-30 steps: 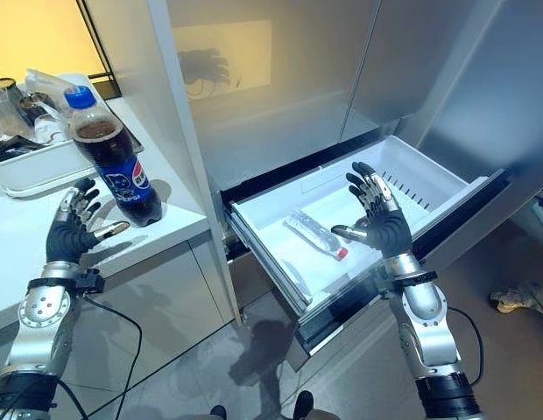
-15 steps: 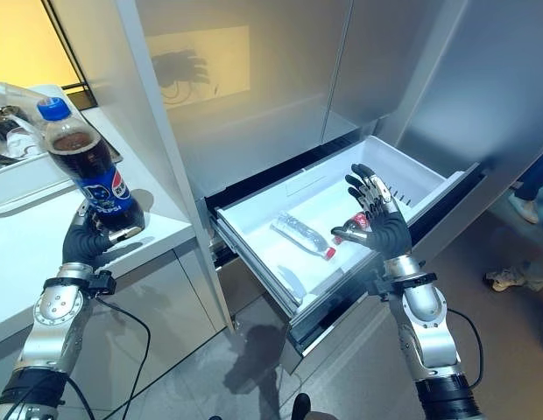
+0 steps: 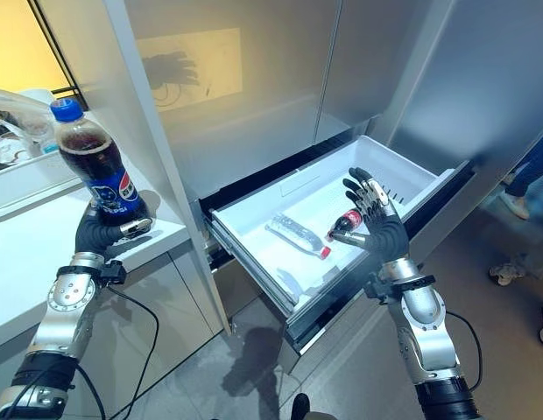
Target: Take the drinks into the refrigerator
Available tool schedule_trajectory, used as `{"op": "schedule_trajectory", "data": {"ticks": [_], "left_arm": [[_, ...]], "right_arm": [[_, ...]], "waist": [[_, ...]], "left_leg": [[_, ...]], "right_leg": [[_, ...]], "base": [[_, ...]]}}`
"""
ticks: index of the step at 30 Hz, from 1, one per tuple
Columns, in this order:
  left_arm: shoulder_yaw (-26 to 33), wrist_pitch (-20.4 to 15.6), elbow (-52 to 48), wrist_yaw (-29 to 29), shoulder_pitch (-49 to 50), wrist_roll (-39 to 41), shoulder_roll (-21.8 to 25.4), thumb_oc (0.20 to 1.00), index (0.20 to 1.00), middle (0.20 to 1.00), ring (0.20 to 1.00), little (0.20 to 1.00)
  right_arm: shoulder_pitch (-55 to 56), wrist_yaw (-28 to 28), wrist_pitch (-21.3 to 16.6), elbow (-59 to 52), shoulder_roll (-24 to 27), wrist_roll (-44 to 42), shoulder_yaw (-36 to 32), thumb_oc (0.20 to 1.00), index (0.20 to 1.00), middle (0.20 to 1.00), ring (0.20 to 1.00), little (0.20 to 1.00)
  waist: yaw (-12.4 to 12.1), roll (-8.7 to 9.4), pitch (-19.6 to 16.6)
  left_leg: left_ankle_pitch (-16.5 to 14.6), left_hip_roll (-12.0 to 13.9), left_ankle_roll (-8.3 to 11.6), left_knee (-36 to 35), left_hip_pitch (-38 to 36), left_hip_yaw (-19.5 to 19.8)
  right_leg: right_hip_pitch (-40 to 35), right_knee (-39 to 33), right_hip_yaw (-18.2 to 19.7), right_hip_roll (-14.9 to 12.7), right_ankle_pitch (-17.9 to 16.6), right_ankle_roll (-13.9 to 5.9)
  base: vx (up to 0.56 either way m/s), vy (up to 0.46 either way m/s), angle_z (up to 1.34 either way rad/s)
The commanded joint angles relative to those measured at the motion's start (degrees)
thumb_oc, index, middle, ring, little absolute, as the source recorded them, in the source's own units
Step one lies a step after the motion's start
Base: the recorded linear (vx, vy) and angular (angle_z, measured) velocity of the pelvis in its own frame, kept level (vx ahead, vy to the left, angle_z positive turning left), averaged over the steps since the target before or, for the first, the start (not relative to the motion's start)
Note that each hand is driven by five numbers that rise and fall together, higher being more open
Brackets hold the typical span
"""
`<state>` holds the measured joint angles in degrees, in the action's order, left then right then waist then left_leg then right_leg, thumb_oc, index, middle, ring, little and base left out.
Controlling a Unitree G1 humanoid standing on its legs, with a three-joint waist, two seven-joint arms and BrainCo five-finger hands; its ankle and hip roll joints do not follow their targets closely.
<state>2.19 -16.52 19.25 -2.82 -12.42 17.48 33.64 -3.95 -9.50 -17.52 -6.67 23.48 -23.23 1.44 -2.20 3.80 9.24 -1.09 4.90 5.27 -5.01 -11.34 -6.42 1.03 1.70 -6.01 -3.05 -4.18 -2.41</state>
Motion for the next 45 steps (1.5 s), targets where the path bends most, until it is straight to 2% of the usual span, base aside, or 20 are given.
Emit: {"op": "schedule_trajectory", "data": {"ticks": [1, 2, 3, 4, 23, 32, 35, 45], "left_arm": [[-2.0, -2.1, 3.1, -0.8, -8.4, -1.3, -0.7, 1.0, 1.0, 1.0, 1.0, 1.0], [-2.1, -2.1, 3.1, -0.8, -8.5, -1.2, -0.9, 0.918, 0.918, 0.918, 0.918, 0.918], [-2.2, -2.1, 3.3, -0.8, -8.6, -1.0, -1.1, 0.576, 0.576, 0.576, 0.576, 0.576], [-2.3, -2.1, 3.3, -0.8, -8.5, -1.0, -1.2, 0.2, 0.2, 0.2, 0.2, 0.2], [-1.6, -2.7, 2.4, -0.7, -7.3, -0.1, -3.2, 0.2, 0.2, 0.2, 0.2, 0.2], [1.7, -4.5, -9.1, 2.5, -1.2, 5.0, -5.4, 0.2, 0.2, 0.2, 0.2, 0.2], [3.8, -5.4, -16.1, 5.0, 2.8, 7.9, -6.8, 0.2, 0.2, 0.2, 0.2, 0.2], [8.6, -6.8, -29.6, 10.7, 10.8, 14.5, -9.7, 0.2, 0.2, 0.2, 0.2, 0.2]], "right_arm": [[-1.2, -0.2, -2.4, -6.3, 0.1, -2.2, -1.1, 1.0, 1.0, 1.0, 1.0, 1.0], [-1.1, -0.2, -2.4, -6.3, 0.0, -2.2, -1.0, 1.0, 1.0, 1.0, 1.0, 1.0], [-1.2, -0.1, -2.4, -6.3, 0.0, -2.2, -0.9, 1.0, 1.0, 1.0, 1.0, 1.0], [-1.1, -0.1, -2.4, -6.2, 0.0, -2.2, -0.9, 1.0, 1.0, 1.0, 1.0, 1.0], [-0.2, -0.3, -2.5, -6.0, -0.3, -2.2, -1.5, 1.0, 1.0, 1.0, 1.0, 1.0], [0.0, -0.4, -2.7, -5.6, -0.9, -1.6, -2.8, 1.0, 1.0, 1.0, 1.0, 1.0], [0.3, -0.4, -2.9, -5.8, -1.3, -1.2, -3.8, 1.0, 1.0, 1.0, 1.0, 1.0], [0.8, -0.7, -3.6, -5.7, -1.5, -0.2, -5.7, 1.0, 1.0, 1.0, 1.0, 1.0]], "waist": [[1.1, -0.7, 0.9], [1.2, -0.7, 0.9], [1.2, -0.68, 0.8], [1.3, -0.66, 0.8], [1.4, -0.35, 0.4], [0.5, -0.39, 0.6], [-0.2, -0.35, 0.8], [-2.0, 0.11, 1.4]], "left_leg": [[-5.1, -1.3, -3.96, 0.0, -1.6, 0.8], [-5.2, -1.4, -3.97, 0.0, -1.7, 0.7], [-5.2, -1.4, -3.99, 0.0, -1.7, 0.6], [-5.3, -1.4, -4.0, 0.1, -1.7, 0.5], [-5.6, -1.5, -4.01, 0.0, -2.3, 0.1], [-5.4, -1.6, -4.09, 0.0, -2.0, 0.7], [-5.3, -1.8, -4.18, 0.0, -1.6, 1.1], [-5.1, -2.0, -4.43, 0.0, -0.8, 2.0]], "right_leg": [[-0.2, 7.6, 1.0, -2.8, 5.3, -4.66], [-0.2, 7.6, 1.0, -2.7, 5.2, -4.67], [-0.2, 7.5, 1.2, -2.7, 5.1, -4.68], [-0.2, 7.5, 1.2, -2.7, 5.1, -4.71], [-0.7, 6.7, 2.1, -2.2, 4.9, -4.62], [-1.2, 6.4, 1.5, -2.6, 4.7, -4.46], [-1.3, 6.1, 1.2, -2.7, 4.6, -4.36], [-1.4, 5.9, 0.3, -3.3, 4.2, -4.34]], "base": [[0.0, 0.011, -0.04], [0.01, 0.009, -0.05], [0.01, 0.006, -0.07], [0.01, 0.003, -0.09], [0.0, 0.0, -0.03], [0.0, 0.0, 0.0], [0.0, 0.0, 0.0], [-0.01, -0.003, 0.01]]}}
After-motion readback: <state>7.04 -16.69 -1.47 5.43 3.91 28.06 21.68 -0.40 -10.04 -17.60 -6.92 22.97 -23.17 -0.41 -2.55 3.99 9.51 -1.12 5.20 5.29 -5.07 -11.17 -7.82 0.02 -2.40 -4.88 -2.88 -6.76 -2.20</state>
